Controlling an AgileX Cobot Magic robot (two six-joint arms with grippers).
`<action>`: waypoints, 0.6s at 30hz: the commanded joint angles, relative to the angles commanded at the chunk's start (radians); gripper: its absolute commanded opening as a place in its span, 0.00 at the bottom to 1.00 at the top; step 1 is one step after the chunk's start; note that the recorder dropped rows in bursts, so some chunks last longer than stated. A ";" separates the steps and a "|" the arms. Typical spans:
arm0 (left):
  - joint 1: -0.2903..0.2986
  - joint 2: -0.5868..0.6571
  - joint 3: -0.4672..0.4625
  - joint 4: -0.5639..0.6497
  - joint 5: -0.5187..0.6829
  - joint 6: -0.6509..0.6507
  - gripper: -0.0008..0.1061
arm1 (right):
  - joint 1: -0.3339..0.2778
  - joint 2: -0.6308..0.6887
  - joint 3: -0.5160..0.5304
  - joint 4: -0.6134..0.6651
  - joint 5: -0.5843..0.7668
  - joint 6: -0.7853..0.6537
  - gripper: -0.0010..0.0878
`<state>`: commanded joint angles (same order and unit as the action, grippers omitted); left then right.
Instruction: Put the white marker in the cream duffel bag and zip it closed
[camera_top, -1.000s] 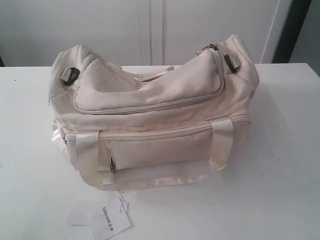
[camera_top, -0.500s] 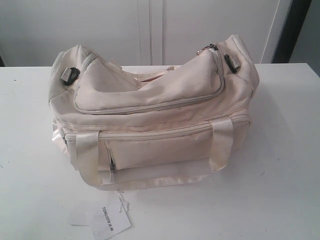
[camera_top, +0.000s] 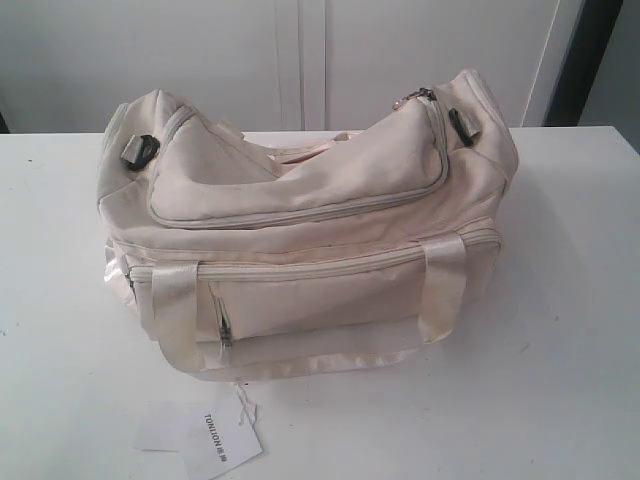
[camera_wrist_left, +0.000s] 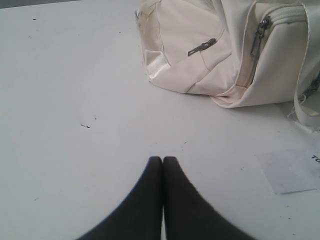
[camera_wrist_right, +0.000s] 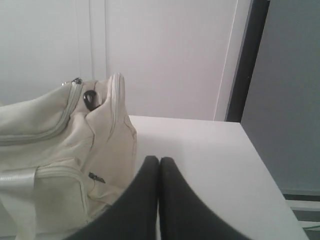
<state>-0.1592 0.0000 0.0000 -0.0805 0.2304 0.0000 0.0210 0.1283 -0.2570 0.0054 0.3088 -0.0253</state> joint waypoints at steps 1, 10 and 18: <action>0.000 0.000 0.000 0.000 0.000 0.000 0.01 | 0.000 -0.009 0.013 0.002 -0.002 0.000 0.01; 0.000 0.000 0.000 0.000 0.000 0.000 0.01 | 0.000 -0.082 0.135 0.046 -0.009 0.002 0.01; 0.000 0.000 0.000 0.000 0.000 0.000 0.01 | 0.000 -0.128 0.255 0.046 -0.073 0.002 0.01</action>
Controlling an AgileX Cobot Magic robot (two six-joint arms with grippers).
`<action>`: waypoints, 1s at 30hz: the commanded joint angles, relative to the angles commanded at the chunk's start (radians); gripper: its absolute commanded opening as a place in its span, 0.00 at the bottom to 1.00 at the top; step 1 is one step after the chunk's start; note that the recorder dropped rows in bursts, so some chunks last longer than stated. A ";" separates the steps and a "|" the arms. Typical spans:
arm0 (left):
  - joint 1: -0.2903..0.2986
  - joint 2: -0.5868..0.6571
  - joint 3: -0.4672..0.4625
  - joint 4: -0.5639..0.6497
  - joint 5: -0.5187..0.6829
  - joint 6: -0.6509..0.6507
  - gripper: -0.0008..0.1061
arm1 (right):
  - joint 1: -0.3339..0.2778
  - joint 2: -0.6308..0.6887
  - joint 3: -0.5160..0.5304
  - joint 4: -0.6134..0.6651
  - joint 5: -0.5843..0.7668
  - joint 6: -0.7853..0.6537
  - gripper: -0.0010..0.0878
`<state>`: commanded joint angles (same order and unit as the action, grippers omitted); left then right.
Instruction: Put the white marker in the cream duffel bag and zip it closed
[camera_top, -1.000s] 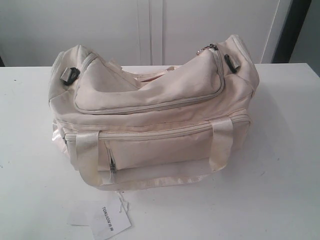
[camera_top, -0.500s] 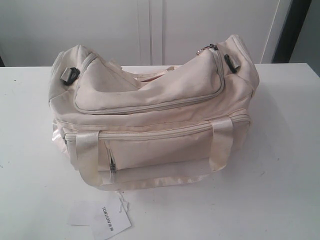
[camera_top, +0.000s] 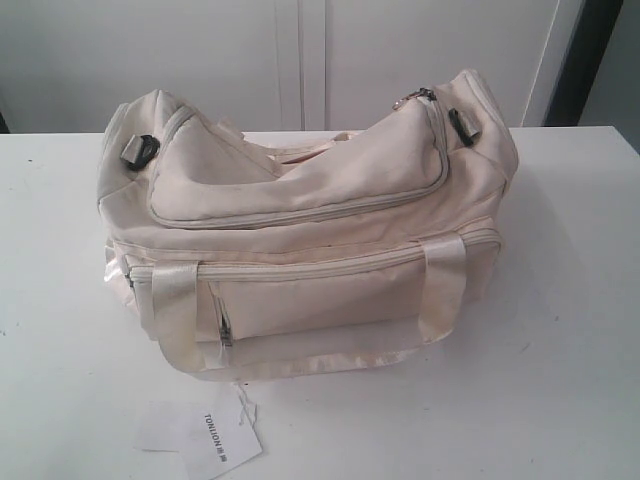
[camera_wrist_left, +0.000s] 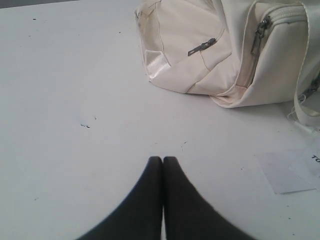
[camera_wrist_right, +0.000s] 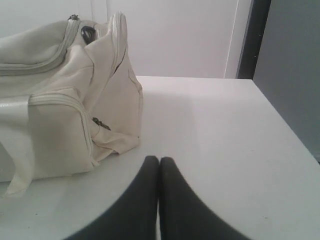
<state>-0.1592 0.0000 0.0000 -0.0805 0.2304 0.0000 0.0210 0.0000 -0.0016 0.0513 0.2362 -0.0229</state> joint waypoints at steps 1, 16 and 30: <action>0.000 0.000 0.000 0.000 0.000 0.000 0.01 | 0.000 0.000 0.002 0.000 -0.008 0.000 0.01; 0.000 0.000 0.000 0.000 0.000 0.000 0.01 | 0.000 0.000 0.002 -0.011 0.115 -0.007 0.01; 0.000 0.000 0.000 0.000 0.002 0.000 0.01 | 0.000 0.000 0.002 -0.007 0.107 -0.007 0.01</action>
